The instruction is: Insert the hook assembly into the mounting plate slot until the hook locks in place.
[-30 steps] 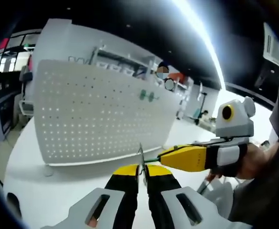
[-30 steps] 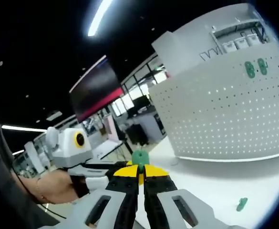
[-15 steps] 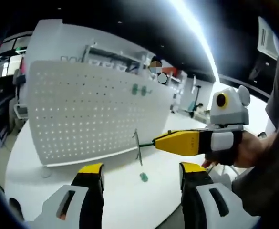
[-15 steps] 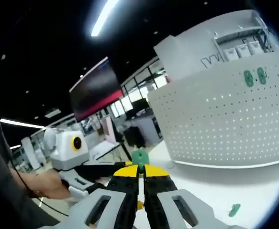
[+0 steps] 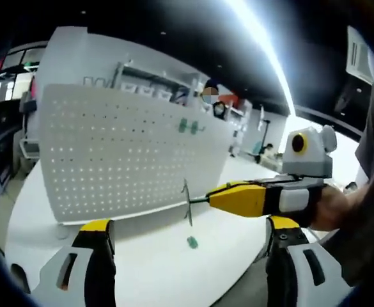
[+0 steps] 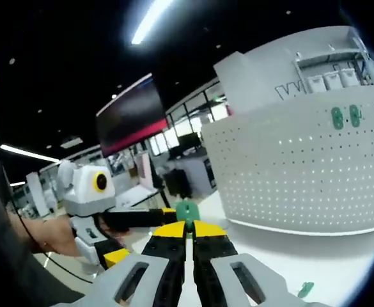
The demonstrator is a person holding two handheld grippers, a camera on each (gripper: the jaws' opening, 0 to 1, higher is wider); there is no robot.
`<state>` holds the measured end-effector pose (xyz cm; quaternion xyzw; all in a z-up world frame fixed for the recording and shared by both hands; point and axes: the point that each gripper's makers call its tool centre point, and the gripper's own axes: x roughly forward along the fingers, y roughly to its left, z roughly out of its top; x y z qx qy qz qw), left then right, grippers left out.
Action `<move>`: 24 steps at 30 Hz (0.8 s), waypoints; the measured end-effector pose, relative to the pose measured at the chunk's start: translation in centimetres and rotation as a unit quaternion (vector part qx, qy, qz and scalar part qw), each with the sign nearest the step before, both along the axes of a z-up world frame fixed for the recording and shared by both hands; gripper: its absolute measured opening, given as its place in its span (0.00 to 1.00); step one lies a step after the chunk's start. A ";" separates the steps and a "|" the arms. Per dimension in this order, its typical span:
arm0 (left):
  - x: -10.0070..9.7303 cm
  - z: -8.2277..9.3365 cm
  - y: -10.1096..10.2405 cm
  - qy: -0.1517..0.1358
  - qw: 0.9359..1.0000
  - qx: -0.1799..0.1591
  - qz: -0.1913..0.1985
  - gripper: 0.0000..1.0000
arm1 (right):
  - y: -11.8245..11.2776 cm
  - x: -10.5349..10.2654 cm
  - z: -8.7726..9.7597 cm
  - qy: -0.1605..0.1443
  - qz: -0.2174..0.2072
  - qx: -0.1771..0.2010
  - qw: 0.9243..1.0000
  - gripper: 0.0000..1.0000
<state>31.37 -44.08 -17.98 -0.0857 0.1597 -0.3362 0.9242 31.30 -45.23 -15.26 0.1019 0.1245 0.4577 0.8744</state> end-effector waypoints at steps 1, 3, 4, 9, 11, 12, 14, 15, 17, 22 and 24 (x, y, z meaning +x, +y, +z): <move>0.0 0.1 -0.1 -0.001 1.000 -0.002 -0.002 1.00 | -0.1 0.2 0.0 0.001 -0.003 0.001 1.000 0.00; -0.1 0.2 -0.2 -0.002 1.000 -0.005 -0.004 1.00 | -0.3 0.5 0.1 0.002 -0.008 0.004 1.000 0.00; 0.0 0.3 -0.3 -0.003 1.000 -0.007 -0.004 1.00 | -0.4 0.6 0.1 0.002 -0.011 0.005 1.000 0.00; 0.1 0.4 -0.3 -0.004 1.000 -0.009 0.001 1.00 | -1.3 1.6 0.2 -0.004 -0.030 0.005 1.000 0.00; 0.2 0.4 -0.2 -0.004 1.000 -0.006 0.004 1.00 | -1.9 2.2 0.2 -0.004 -0.042 0.006 0.999 0.00; 0.3 0.4 -0.2 -0.004 1.000 -0.006 0.005 1.00 | -2.0 2.4 0.3 -0.004 -0.044 0.006 0.999 0.00; 0.3 0.4 -0.3 -0.004 1.000 -0.006 0.003 1.00 | -2.5 3.1 0.4 -0.003 -0.055 0.008 0.998 0.00; 0.3 0.4 -0.4 -0.004 1.000 -0.006 0.003 1.00 | -2.9 3.7 0.5 -0.008 -0.066 0.006 0.998 0.00; 0.4 0.4 -0.4 -0.005 1.000 -0.008 0.005 1.00 | -3.5 4.6 0.9 -0.013 -0.077 0.009 0.997 0.00; 0.4 0.5 -0.4 -0.005 1.000 -0.010 0.006 1.00 | -5.4 6.9 1.8 -0.030 -0.113 0.011 0.993 0.00; 0.3 0.3 -0.5 -0.001 1.000 -0.009 0.003 1.00 | -6.2 7.6 2.0 -0.036 -0.124 0.008 0.992 0.00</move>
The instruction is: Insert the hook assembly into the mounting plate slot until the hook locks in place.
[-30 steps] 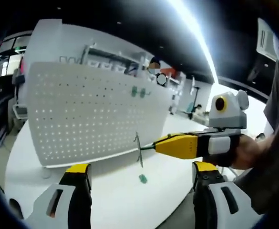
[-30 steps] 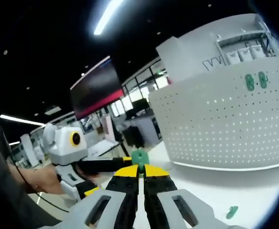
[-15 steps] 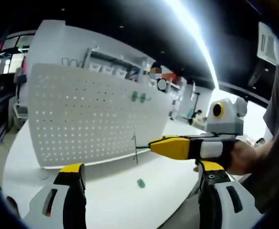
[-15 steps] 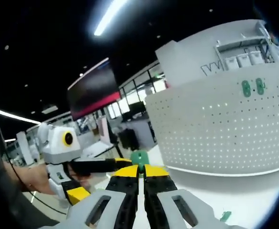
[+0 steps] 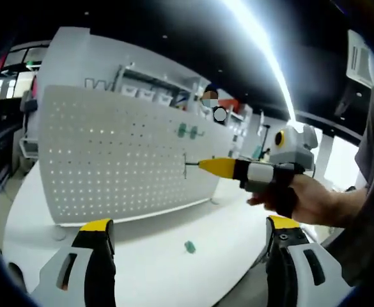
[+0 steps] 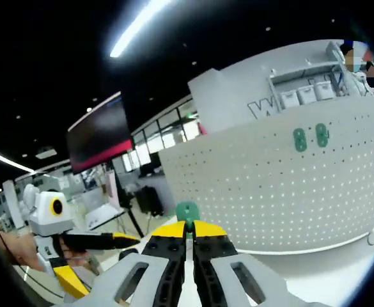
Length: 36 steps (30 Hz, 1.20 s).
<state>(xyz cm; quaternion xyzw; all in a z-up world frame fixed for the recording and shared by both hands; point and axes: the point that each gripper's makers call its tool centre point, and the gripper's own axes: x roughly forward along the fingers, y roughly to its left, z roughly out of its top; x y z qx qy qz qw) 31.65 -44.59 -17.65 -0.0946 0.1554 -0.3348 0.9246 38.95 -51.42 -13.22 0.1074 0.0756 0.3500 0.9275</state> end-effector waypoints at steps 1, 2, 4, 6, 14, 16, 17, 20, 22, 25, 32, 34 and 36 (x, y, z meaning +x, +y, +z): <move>0.0 -0.1 0.0 0.001 1.000 0.000 0.000 1.00 | -0.4 0.3 0.1 -0.002 -0.006 -0.001 1.000 0.00; -0.1 -0.1 -0.1 0.001 1.000 0.000 0.000 1.00 | -0.9 0.8 0.2 -0.005 -0.012 -0.003 1.000 0.00; -0.1 -0.1 -0.1 0.001 1.000 -0.002 0.001 1.00 | -1.9 1.6 0.3 -0.009 -0.026 -0.007 1.000 0.00; 0.0 -0.2 -0.1 0.002 1.000 -0.002 0.001 1.00 | -2.9 2.3 0.6 -0.013 -0.038 -0.008 0.999 0.00; 0.2 -0.5 0.1 0.008 1.000 0.004 0.001 1.00 | -6.6 5.3 1.7 -0.034 -0.088 -0.013 0.996 0.00; 0.3 -0.5 0.2 0.007 1.000 0.005 0.001 1.00 | -7.7 6.1 2.0 -0.040 -0.101 -0.015 0.994 0.00; 0.3 -0.5 0.2 0.007 1.000 0.005 0.002 1.00 | -8.1 6.4 2.1 -0.042 -0.107 -0.015 0.993 0.00; 0.5 -0.7 0.4 0.010 1.000 0.014 0.003 1.00 | -9.7 7.7 2.3 -0.048 -0.134 -0.017 0.990 0.00; 0.5 -0.8 0.4 0.012 1.000 0.016 0.002 0.99 | -10.6 8.4 2.5 -0.055 -0.146 -0.019 0.988 0.00; 0.6 -0.9 0.4 0.013 1.000 0.016 0.001 0.99 | -12.1 9.4 2.7 -0.064 -0.166 -0.025 0.984 0.00; 0.5 -1.7 0.2 0.026 1.000 0.017 -0.001 0.98 | -15.7 11.1 3.4 -0.076 -0.209 -0.028 0.974 0.00; 0.6 -1.6 0.2 0.028 1.000 0.014 0.000 0.98 | -16.5 11.4 3.7 -0.078 -0.221 -0.026 0.972 0.00; 0.7 -1.7 0.3 0.029 0.999 0.015 0.001 0.98 | -17.1 11.7 3.9 -0.082 -0.228 -0.025 0.970 0.00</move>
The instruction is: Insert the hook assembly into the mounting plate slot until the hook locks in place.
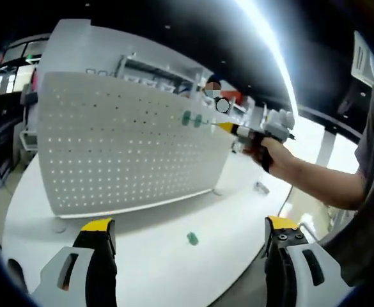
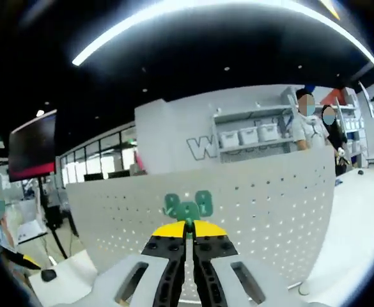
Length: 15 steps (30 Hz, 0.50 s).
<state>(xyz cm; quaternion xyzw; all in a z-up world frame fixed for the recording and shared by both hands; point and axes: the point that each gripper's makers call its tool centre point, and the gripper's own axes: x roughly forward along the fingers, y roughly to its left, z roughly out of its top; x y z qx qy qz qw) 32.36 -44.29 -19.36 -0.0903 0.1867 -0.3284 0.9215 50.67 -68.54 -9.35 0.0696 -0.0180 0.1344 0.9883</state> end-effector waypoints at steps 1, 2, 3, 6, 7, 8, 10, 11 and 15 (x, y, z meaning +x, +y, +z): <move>0.0 0.0 0.0 0.001 1.000 0.000 0.000 0.98 | -0.3 0.2 0.1 -0.001 -0.003 0.000 1.000 0.00; 0.1 -0.1 0.1 0.001 1.000 0.001 0.001 0.98 | -0.6 0.5 0.1 -0.002 -0.007 0.000 1.000 0.00; 0.1 -0.1 0.1 0.001 1.000 0.001 0.002 0.98 | -0.7 0.5 0.1 -0.003 -0.009 0.001 1.000 0.00; 0.2 -0.1 0.2 0.002 1.000 0.001 0.003 0.97 | -1.2 1.0 0.2 -0.005 -0.018 0.004 1.000 0.00; 0.2 -0.2 0.3 0.002 1.000 0.001 0.004 0.97 | -1.4 1.2 0.3 -0.007 -0.023 0.005 1.000 0.00; 0.2 -0.2 0.3 0.003 1.000 0.002 0.004 0.97 | -1.5 1.3 0.4 -0.008 -0.025 0.006 1.000 0.00; 0.3 -0.3 0.5 0.004 1.000 0.003 0.007 0.97 | -1.8 1.8 0.6 -0.012 -0.031 0.007 0.999 0.00; 0.4 -0.3 0.6 0.004 1.000 0.003 0.008 0.97 | -1.9 2.1 0.6 -0.013 -0.034 0.006 0.999 0.00; 0.5 -0.4 0.9 0.006 1.000 0.004 0.011 0.97 | -2.3 3.0 0.9 -0.018 -0.040 0.007 0.999 0.00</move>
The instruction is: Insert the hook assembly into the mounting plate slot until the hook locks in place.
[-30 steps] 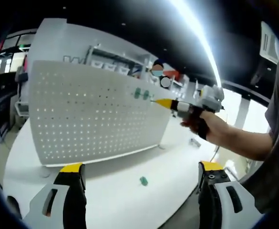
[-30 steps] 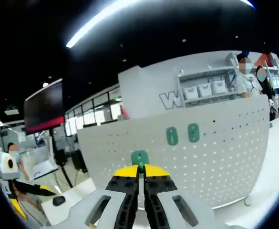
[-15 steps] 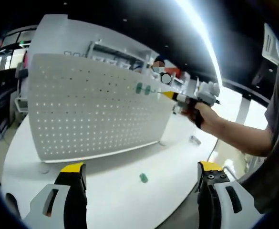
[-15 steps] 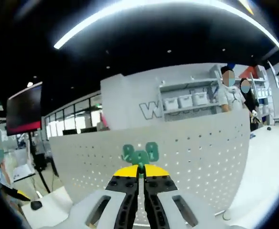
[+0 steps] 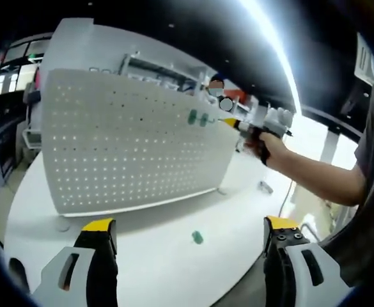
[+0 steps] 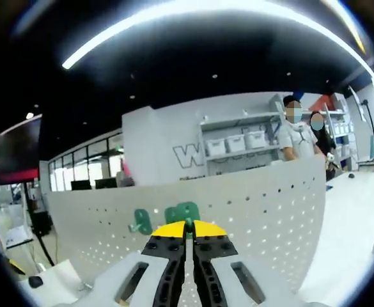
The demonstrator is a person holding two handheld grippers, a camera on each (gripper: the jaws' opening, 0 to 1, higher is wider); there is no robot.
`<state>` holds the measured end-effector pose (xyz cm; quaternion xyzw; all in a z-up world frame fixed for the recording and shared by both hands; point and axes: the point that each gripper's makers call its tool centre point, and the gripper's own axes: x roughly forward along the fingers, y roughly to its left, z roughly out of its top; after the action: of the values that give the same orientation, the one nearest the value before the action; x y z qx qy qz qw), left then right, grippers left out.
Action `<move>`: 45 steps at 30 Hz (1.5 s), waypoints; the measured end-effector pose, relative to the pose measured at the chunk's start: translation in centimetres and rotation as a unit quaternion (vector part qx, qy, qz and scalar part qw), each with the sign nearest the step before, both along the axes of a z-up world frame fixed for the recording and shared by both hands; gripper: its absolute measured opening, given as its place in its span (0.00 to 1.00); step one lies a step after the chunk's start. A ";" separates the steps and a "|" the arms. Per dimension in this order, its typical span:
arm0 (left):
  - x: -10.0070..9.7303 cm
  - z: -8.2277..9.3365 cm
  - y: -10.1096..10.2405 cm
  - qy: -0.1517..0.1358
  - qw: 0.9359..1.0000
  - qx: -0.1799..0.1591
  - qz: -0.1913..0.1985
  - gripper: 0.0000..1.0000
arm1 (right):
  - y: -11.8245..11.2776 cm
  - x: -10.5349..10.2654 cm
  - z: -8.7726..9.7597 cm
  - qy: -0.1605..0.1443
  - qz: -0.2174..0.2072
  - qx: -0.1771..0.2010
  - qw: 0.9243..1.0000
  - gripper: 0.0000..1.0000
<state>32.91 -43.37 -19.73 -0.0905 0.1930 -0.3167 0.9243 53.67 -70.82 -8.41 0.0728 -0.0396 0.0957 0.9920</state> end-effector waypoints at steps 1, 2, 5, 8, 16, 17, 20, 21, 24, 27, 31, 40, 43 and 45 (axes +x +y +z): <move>0.0 0.0 0.0 0.001 1.000 0.000 0.000 0.97 | -0.1 0.2 0.0 -0.001 -0.001 0.001 1.000 0.00; 0.1 -0.1 0.0 0.002 1.000 0.000 0.001 0.96 | -0.2 0.4 0.1 -0.001 -0.003 0.002 1.000 0.00; 0.2 -0.2 0.0 0.004 1.000 0.000 0.002 0.96 | -0.6 1.0 0.1 -0.002 -0.009 0.007 1.000 0.00; 0.2 -0.3 0.0 0.005 1.000 0.001 0.001 0.96 | -1.0 1.5 0.1 -0.002 -0.013 0.011 1.000 0.00; 0.5 -0.5 0.3 0.009 1.000 0.003 0.007 0.94 | -1.5 2.0 0.0 -0.006 -0.019 0.011 1.000 0.00; 0.5 -0.5 0.3 0.009 1.000 0.004 0.007 0.94 | -1.5 2.0 -0.1 -0.006 -0.018 0.011 1.000 0.00; 0.5 -0.5 0.2 0.010 1.000 0.007 0.005 0.94 | -1.7 2.3 0.0 -0.010 -0.016 0.013 1.000 0.00; 0.6 -0.5 0.1 0.010 1.000 0.007 0.005 0.94 | -1.6 2.5 0.1 -0.011 -0.015 0.010 1.000 0.00; 0.7 -0.5 0.0 0.011 1.000 0.005 0.004 0.93 | -1.7 2.6 0.0 -0.012 -0.017 0.008 1.000 0.00; 0.7 -0.4 -0.2 0.009 1.000 0.007 0.002 0.93 | -1.9 2.7 -0.1 -0.013 -0.018 0.008 1.000 0.00; 0.7 -0.3 -0.2 0.008 1.000 0.008 0.003 0.93 | -2.0 2.7 -0.3 -0.013 -0.021 0.015 1.000 0.00; 0.4 -0.6 0.1 0.012 1.000 0.010 0.008 0.92 | -2.1 2.8 -0.7 -0.018 -0.023 0.014 0.999 0.00; 0.4 -0.5 0.2 0.012 1.000 0.011 0.008 0.92 | -1.9 2.9 -1.0 -0.016 -0.020 0.020 0.999 0.00; 0.5 -0.5 0.2 0.012 1.000 0.011 0.008 0.92 | -1.9 2.7 -1.0 -0.017 -0.022 0.022 0.999 0.00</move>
<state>33.38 -43.18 -20.26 -0.0853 0.2069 -0.3055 0.9255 56.41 -72.76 -9.37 0.0925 -0.0604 0.0744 0.9911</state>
